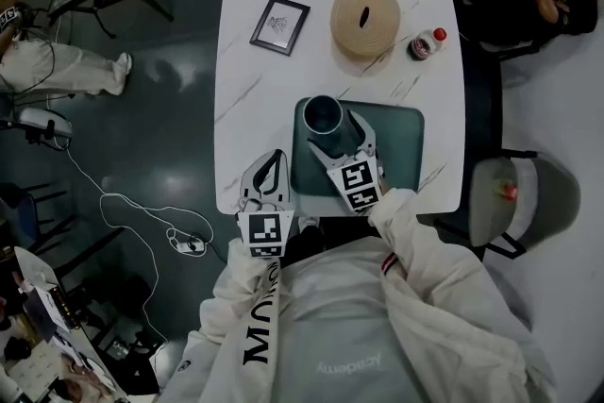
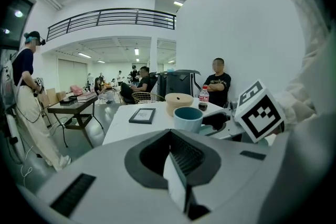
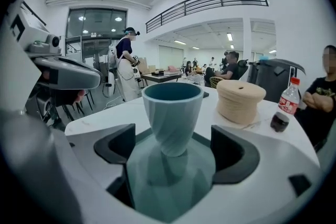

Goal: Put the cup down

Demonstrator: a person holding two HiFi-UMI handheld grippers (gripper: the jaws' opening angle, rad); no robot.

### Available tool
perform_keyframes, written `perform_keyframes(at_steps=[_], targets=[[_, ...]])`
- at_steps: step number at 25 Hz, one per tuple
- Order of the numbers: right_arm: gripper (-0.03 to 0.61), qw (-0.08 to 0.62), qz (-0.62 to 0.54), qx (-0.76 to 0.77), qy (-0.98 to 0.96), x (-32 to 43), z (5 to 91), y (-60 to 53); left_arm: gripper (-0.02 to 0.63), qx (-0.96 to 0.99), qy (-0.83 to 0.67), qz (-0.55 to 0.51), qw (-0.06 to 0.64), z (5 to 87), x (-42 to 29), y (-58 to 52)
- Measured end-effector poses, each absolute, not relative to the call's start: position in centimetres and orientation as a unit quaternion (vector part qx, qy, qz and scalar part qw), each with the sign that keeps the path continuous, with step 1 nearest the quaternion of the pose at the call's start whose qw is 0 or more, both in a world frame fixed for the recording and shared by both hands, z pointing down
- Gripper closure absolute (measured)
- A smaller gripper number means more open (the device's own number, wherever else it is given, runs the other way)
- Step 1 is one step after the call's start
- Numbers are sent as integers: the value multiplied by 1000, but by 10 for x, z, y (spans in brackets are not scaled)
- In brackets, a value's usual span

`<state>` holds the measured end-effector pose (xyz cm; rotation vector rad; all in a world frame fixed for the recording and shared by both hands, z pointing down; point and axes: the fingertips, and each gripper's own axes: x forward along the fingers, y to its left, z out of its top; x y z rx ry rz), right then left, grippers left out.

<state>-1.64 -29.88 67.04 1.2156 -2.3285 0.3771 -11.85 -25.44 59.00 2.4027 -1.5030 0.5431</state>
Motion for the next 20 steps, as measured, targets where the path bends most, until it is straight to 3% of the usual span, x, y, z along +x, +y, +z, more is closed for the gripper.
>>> perform_keyframes(at_steps=[20], targets=[[144,172,132,525,-823,17,583,-223,603,855,-479,179,84,559,-125,-189]])
